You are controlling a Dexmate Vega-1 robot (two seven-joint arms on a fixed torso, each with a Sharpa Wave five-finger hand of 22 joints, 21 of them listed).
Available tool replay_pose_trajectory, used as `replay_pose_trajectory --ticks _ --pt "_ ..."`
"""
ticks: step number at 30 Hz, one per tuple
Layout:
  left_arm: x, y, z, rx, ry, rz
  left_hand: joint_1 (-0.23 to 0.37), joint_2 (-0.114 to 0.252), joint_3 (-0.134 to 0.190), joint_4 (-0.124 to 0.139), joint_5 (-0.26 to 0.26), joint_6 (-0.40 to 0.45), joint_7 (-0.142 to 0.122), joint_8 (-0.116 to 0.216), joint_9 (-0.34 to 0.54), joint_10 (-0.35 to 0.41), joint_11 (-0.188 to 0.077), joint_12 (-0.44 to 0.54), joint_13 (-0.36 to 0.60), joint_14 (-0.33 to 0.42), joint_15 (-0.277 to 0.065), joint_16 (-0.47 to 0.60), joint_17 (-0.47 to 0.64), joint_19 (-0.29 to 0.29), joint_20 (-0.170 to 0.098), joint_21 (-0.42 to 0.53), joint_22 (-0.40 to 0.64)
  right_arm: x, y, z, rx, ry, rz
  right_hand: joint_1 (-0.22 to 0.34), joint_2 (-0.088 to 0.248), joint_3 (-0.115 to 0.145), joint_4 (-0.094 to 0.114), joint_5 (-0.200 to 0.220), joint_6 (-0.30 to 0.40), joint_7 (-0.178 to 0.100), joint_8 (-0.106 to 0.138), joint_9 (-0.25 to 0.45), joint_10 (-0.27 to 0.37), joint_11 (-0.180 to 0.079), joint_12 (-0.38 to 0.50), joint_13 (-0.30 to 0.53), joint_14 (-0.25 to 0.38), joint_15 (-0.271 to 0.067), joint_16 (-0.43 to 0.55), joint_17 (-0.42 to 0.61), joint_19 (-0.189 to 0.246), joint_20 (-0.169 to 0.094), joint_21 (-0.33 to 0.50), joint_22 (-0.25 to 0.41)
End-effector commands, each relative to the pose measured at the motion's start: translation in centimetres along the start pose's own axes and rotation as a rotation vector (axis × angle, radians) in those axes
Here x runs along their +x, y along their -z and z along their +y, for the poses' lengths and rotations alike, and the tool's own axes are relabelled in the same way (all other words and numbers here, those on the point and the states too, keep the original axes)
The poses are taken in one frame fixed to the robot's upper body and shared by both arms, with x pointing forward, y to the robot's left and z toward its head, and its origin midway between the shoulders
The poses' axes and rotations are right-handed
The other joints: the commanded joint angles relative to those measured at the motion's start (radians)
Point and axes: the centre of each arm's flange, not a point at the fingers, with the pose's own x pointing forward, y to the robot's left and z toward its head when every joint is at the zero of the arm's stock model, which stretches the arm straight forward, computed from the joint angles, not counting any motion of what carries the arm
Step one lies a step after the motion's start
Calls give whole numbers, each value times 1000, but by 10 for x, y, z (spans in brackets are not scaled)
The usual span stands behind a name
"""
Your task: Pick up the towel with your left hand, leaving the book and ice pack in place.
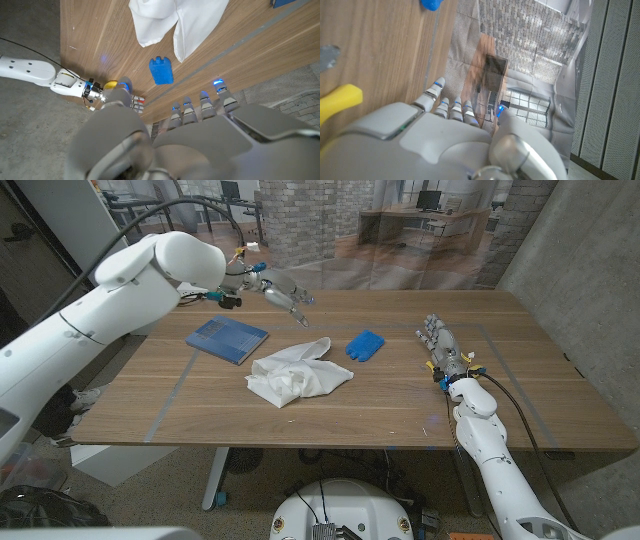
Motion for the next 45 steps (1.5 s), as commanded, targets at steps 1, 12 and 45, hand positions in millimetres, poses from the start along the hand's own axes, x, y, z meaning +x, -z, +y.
replay_pose_trajectory --ticks 1,12,45 --pt "5 -8 4 88 48 37 39 -5 3 -4 14 -8 19 -7 6 1 9 2 3 9 7 3 3 6 9 -8 1 3 2 -2 4 4 3 -2 -3 1 -5 -3 9 6 7 5 10 5 3 2 4 -1 6 3 9 -1 10 5" --pt "11 -17 4 184 80 80 162 -32 -3 -2 32 -26 39 -15 8 -2 0 0 12 8 -6 -3 9 -6 7 -37 3 8 7 -2 12 8 4 -4 -4 1 -5 -4 15 6 8 5 17 7 5 2 9 -1 7 3 15 0 10 5" --pt "18 -38 -27 442 67 194 176 -51 -74 48 47 -103 103 -34 20 -70 51 2 56 -84 32 -10 52 -65 12 -89 13 13 13 3 5 12 20 -11 -6 0 -3 -4 25 7 7 5 26 8 4 2 19 -1 6 4 24 0 10 5"
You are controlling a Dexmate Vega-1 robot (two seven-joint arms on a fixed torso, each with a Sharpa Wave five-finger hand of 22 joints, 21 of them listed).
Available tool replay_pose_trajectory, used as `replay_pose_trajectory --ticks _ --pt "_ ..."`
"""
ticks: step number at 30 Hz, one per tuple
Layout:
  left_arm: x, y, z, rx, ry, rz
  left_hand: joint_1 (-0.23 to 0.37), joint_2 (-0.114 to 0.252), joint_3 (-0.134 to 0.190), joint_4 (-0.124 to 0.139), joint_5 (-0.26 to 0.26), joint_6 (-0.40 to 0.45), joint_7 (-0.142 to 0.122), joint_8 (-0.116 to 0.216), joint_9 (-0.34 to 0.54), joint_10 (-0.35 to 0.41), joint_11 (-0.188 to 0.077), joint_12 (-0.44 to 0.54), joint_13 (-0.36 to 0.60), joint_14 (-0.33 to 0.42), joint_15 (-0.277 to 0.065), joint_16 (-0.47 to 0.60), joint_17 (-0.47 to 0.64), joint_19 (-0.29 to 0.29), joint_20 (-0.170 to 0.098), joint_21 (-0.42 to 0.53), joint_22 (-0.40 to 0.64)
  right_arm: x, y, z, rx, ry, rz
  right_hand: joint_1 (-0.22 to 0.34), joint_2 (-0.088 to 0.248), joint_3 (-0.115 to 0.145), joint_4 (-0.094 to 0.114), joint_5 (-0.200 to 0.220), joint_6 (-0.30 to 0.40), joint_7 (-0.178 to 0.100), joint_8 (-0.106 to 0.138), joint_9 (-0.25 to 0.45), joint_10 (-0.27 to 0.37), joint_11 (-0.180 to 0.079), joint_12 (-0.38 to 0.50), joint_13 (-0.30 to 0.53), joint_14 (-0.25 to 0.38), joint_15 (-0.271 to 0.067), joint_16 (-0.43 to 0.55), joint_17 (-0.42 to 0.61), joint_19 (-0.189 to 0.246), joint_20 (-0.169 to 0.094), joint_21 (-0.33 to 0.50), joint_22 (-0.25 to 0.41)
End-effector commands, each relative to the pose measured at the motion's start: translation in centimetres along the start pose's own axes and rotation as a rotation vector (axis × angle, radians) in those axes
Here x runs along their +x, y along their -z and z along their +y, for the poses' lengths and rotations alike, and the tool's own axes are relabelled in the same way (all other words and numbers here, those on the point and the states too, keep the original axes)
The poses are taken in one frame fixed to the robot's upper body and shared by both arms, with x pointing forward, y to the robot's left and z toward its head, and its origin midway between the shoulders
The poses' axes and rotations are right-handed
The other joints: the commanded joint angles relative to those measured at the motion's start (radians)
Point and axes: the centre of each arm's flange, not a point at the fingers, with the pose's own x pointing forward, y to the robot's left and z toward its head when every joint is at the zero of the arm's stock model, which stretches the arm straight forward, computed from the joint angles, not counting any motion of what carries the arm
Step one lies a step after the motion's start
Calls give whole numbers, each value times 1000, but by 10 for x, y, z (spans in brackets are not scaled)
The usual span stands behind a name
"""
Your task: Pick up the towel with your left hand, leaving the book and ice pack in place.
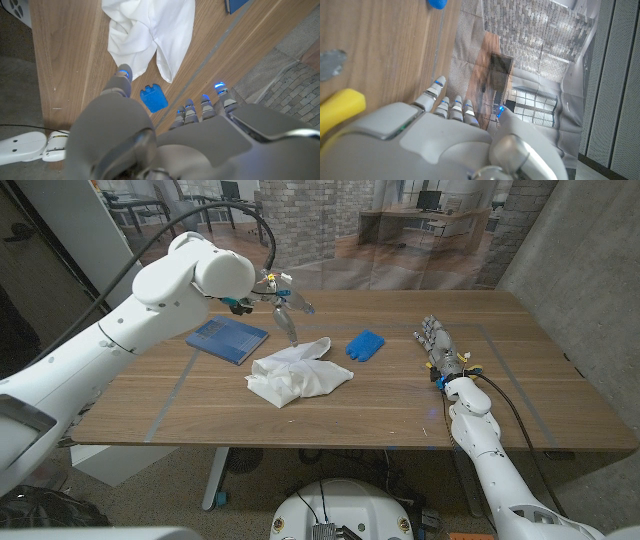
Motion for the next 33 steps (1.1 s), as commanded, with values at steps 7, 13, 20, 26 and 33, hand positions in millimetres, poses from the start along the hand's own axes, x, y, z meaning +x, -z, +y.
replay_pose_trajectory --ticks 7,13,20,26,33 --pt "2 -4 -14 71 5 50 -11 0 -13 10 12 -10 36 2 3 -21 5 6 12 -24 8 1 13 -48 9 -11 5 2 0 5 -14 -4 6 -6 0 0 -3 0 11 2 7 5 7 6 4 2 6 3 6 4 10 4 2 6" --pt "5 -4 -20 74 23 51 -12 1 -18 12 14 -13 37 3 4 -27 6 9 17 -27 8 3 17 -48 8 -13 6 2 -1 6 -15 -4 3 -7 0 0 -3 0 11 3 6 5 8 8 3 2 7 3 6 4 11 4 2 6" --pt "8 -4 -26 74 38 57 -15 5 -24 17 17 -17 36 3 4 -33 4 12 22 -35 9 4 22 -55 8 -18 7 0 1 7 -13 -6 3 -7 -1 0 -3 0 12 3 6 5 8 8 3 2 7 3 6 4 11 4 1 6" --pt "10 -5 -31 72 48 57 -19 10 -28 22 19 -16 37 4 5 -36 6 17 27 -39 9 6 27 -57 8 -21 8 1 -2 9 -19 -16 -14 -7 -2 0 -5 0 13 2 6 5 11 6 3 2 11 1 6 3 22 0 4 5" --pt "10 -5 -37 71 53 63 -20 13 -32 25 21 -16 35 5 5 -40 5 21 32 -46 12 6 31 -61 7 -25 9 5 -8 12 -25 -27 -35 -6 -3 1 -7 1 14 3 5 5 15 7 4 2 17 0 7 3 28 0 5 5"
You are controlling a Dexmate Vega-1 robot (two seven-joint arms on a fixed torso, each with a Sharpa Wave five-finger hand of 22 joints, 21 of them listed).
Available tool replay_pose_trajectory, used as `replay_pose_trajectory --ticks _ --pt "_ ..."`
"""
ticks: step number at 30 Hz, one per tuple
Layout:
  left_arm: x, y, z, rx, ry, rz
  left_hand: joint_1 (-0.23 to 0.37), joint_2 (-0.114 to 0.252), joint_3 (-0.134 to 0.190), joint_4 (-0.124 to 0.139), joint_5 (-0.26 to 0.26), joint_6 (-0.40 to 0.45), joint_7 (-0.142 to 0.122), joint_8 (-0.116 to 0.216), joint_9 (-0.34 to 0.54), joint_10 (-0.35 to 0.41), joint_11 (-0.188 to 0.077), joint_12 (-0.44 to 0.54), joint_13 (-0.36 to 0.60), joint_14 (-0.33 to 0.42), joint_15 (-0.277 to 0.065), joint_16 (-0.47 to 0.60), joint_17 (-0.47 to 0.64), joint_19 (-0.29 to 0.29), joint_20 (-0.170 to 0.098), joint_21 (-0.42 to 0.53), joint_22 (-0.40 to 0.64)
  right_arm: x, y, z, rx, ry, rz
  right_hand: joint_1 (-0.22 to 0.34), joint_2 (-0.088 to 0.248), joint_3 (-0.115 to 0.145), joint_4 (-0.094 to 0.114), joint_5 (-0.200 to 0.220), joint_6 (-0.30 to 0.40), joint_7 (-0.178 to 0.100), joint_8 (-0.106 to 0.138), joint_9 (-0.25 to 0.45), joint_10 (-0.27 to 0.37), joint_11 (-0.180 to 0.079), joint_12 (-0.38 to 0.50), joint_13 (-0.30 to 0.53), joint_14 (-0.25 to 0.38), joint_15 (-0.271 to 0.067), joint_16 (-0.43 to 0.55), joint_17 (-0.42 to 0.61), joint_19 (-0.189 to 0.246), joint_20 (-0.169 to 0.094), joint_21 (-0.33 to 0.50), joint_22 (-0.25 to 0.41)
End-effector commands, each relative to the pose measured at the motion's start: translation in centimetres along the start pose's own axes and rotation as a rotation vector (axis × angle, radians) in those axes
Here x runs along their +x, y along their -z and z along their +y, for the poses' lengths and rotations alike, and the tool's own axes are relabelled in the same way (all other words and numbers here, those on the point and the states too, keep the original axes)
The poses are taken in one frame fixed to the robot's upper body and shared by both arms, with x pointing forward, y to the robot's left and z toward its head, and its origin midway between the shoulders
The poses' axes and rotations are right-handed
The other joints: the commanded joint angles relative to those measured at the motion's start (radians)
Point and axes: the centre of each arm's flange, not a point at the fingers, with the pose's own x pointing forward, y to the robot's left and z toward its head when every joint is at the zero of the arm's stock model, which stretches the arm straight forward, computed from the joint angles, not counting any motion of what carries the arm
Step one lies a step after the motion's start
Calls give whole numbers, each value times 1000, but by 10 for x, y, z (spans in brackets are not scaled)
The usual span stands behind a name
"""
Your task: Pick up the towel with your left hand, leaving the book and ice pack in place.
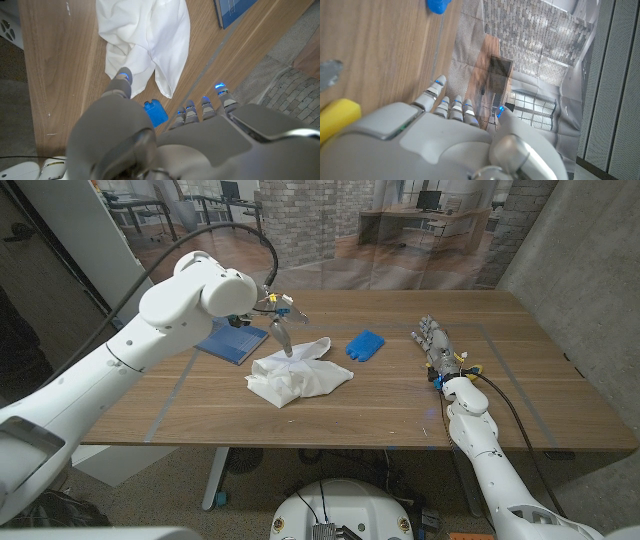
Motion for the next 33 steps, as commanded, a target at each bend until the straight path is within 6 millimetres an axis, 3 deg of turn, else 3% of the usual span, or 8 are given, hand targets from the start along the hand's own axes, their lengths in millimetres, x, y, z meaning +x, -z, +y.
replay_pose_trajectory --ticks 1,33 --pt "2 0 -12 16 32 20 -8 2 -4 0 7 -4 37 5 6 -9 6 8 5 -10 9 7 4 -61 8 -4 4 4 -7 6 -7 -20 -31 -6 -3 1 -7 1 4 3 5 5 9 2 3 2 6 -3 7 3 13 -2 6 5" --pt "17 0 -40 5 68 18 -8 15 -35 12 19 -37 45 1 9 -60 15 28 36 -45 19 11 28 -87 11 -30 9 5 -18 11 -15 -21 -67 -6 -6 2 -11 2 10 4 5 5 14 1 2 2 12 -1 4 2 19 -1 3 5"
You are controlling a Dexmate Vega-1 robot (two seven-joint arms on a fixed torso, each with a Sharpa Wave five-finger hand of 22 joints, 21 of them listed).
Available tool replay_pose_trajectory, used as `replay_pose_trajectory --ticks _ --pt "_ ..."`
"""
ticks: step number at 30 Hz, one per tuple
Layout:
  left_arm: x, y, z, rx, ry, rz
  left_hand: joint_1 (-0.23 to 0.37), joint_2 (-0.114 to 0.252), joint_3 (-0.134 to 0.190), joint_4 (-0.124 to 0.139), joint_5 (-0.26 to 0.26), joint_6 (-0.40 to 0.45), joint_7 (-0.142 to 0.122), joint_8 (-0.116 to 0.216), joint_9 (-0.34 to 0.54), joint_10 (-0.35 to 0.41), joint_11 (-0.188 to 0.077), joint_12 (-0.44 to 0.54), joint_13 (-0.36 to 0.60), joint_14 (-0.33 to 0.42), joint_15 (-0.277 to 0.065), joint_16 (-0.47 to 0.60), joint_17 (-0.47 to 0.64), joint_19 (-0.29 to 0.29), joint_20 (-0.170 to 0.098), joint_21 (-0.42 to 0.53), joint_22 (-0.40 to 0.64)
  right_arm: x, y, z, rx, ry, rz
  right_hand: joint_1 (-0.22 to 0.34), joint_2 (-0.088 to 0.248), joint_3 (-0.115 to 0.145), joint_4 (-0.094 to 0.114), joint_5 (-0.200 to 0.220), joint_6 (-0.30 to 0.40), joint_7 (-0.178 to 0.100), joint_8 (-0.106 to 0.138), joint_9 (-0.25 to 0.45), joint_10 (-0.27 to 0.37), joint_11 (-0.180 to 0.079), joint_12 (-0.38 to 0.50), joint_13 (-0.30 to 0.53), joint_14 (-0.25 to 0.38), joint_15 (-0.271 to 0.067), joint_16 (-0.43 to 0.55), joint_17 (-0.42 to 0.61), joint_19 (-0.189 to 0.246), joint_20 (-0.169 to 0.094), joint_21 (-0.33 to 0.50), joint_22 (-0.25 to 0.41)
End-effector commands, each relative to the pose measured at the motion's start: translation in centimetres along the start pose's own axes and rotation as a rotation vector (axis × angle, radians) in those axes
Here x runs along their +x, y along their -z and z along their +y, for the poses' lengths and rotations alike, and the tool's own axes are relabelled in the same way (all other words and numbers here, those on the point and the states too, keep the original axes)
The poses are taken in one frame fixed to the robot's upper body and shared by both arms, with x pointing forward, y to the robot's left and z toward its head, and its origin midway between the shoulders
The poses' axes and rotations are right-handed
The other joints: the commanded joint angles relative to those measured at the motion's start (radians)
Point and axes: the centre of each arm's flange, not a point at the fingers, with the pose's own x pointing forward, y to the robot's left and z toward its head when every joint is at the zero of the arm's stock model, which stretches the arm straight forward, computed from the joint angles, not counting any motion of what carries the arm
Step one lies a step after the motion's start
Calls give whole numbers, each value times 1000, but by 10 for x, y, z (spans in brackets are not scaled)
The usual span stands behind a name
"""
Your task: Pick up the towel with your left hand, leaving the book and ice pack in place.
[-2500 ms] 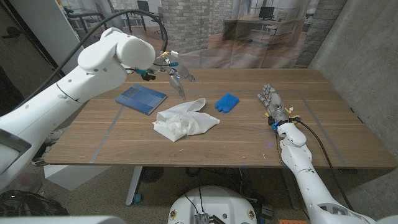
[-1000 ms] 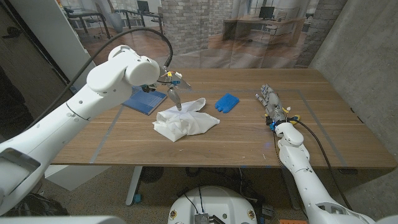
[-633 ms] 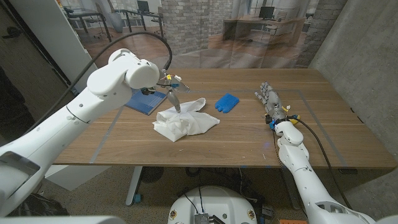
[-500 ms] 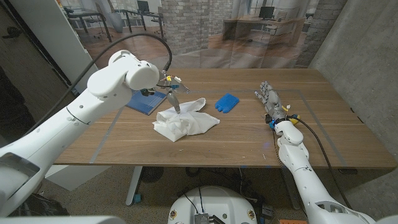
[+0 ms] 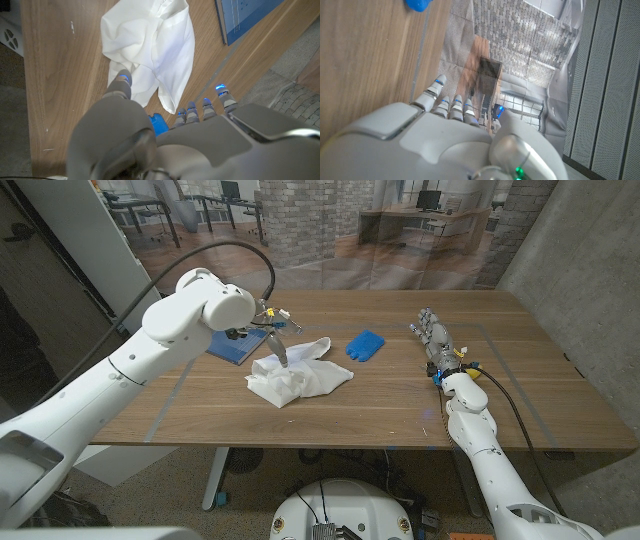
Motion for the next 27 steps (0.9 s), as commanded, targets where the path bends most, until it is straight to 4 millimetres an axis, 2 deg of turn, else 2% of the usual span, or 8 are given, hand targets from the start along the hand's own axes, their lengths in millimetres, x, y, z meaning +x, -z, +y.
replay_pose_trajectory --ticks 1,27 --pt "8 -1 -12 -6 7 -11 -1 8 -4 0 6 -13 47 1 4 -12 3 10 5 -10 3 7 6 -82 6 -4 5 1 -4 2 -3 2 -15 -6 -6 2 -3 3 10 4 5 5 3 1 1 2 2 -2 4 2 11 1 2 5" --pt "26 -6 -26 -6 29 -39 3 17 -18 4 10 -21 46 3 5 -21 -2 27 19 -17 0 13 16 -80 1 -12 7 4 -6 3 -13 6 -15 -7 -7 2 -5 4 10 3 3 5 5 2 0 2 5 -2 3 2 13 1 0 5"
